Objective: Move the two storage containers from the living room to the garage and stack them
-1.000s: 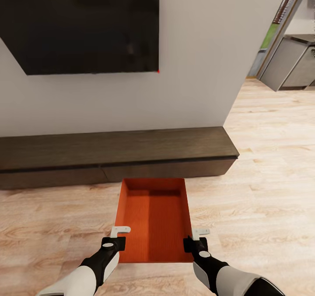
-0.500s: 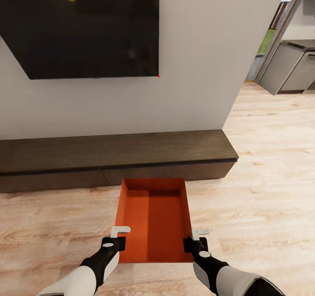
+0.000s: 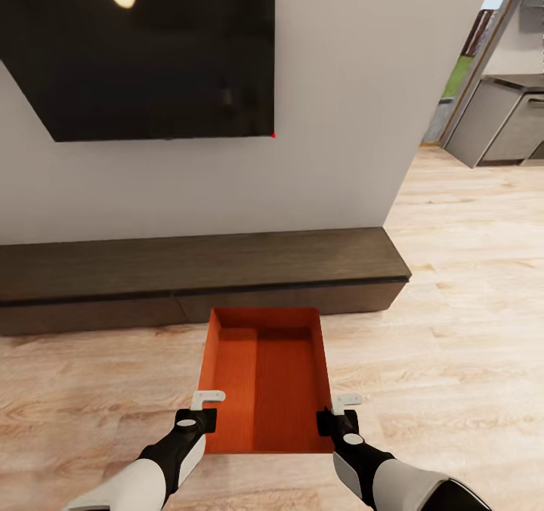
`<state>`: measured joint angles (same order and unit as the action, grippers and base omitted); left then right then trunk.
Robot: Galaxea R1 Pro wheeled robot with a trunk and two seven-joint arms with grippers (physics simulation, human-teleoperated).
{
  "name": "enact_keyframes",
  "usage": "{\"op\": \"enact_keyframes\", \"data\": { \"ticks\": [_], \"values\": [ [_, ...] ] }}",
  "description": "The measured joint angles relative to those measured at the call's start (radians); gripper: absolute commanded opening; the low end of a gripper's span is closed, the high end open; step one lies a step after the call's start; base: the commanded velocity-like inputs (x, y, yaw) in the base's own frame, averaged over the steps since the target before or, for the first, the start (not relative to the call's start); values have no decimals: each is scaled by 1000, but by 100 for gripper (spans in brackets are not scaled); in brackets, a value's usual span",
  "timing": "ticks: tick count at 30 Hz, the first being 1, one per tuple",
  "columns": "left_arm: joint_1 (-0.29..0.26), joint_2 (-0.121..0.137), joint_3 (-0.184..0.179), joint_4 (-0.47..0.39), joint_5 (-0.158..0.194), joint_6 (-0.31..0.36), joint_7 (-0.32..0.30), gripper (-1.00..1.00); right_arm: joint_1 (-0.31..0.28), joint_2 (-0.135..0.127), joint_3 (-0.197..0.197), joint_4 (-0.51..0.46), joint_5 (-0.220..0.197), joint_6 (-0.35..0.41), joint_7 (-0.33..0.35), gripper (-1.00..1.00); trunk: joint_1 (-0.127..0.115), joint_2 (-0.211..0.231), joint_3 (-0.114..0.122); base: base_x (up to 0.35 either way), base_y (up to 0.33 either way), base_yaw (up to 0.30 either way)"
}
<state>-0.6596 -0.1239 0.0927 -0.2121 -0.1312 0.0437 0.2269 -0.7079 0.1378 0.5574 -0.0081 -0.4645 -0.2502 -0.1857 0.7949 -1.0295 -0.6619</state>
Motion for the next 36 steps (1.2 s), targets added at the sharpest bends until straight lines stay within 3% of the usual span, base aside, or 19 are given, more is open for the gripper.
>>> {"op": "enact_keyframes", "data": {
  "ticks": [36],
  "values": [
    [0, -1, -2, 2, 7, -8, 2, -100, 0, -2, 1, -2, 4, -1, 1, -100, 0, 0, 58, 0, 0, 0]
  ]
}}
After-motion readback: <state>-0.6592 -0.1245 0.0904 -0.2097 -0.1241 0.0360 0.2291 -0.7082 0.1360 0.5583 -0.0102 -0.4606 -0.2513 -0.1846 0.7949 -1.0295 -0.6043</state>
